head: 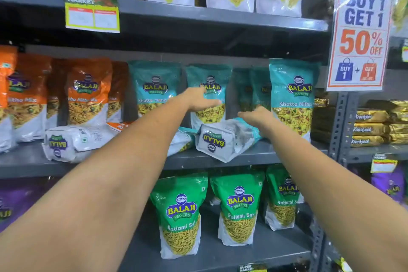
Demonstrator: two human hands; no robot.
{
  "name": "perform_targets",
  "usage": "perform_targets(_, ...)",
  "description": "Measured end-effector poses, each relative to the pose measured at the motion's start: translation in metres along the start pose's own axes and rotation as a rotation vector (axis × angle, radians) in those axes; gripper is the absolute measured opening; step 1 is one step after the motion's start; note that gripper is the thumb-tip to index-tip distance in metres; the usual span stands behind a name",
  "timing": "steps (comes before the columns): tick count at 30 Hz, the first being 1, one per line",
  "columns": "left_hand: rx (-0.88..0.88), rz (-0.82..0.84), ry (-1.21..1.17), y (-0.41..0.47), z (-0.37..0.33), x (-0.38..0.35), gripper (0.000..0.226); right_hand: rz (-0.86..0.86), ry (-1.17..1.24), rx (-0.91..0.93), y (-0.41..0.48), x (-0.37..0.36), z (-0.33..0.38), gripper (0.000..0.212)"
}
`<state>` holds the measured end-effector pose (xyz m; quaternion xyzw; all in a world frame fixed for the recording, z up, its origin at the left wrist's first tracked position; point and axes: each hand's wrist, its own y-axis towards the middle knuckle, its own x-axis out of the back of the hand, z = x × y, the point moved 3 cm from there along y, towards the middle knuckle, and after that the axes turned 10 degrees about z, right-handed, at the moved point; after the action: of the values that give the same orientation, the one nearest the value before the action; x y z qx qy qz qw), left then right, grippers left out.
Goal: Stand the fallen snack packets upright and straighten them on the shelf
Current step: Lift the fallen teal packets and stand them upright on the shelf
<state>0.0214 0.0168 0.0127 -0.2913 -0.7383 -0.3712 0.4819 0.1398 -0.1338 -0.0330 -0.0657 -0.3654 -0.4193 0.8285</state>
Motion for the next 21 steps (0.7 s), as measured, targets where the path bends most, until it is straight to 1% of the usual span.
perform_targets(2, 0.034, 0.204, 0.032, 0.011, -0.01, -0.012, 0.088, 0.071, 0.089, -0.066, 0.007, -0.003, -0.007, 0.058)
perform_targets(4, 0.088, 0.363, 0.005, 0.02, -0.017, -0.025, 0.08, 0.137, 0.234, -0.097, 0.014, -0.008, -0.013, 0.058)
perform_targets(6, 0.137, 0.501, -0.093, 0.028, -0.02, -0.04, 0.071, 0.18, 0.268, -0.114, 0.018, -0.016, -0.018, 0.048)
perform_targets(8, 0.168, 0.601, -0.142, 0.036, -0.022, -0.051, 0.064, 0.205, 0.28, -0.126, 0.02, -0.022, -0.02, 0.038)
perform_targets(10, 0.181, 0.651, -0.149, 0.043, -0.023, -0.056, 0.062, 0.221, 0.275, -0.147, 0.024, -0.027, -0.024, 0.043)
perform_targets(12, 0.174, 0.697, -0.133, 0.047, -0.023, -0.057, 0.053, 0.224, 0.263, -0.153, 0.028, -0.03, -0.026, 0.054)
perform_targets(14, 0.184, 0.685, -0.147, 0.053, -0.02, -0.057, 0.046, 0.229, 0.272, -0.141, 0.031, -0.031, -0.028, 0.055)
perform_targets(19, 0.186, 0.628, -0.106, 0.06, -0.02, -0.059, 0.059, 0.201, 0.365, -0.113, 0.037, -0.034, -0.035, 0.052)
perform_targets(21, 0.178, 0.613, -0.111, 0.06, -0.022, -0.058, 0.059, 0.181, 0.41, -0.089, 0.039, -0.035, -0.037, 0.047)
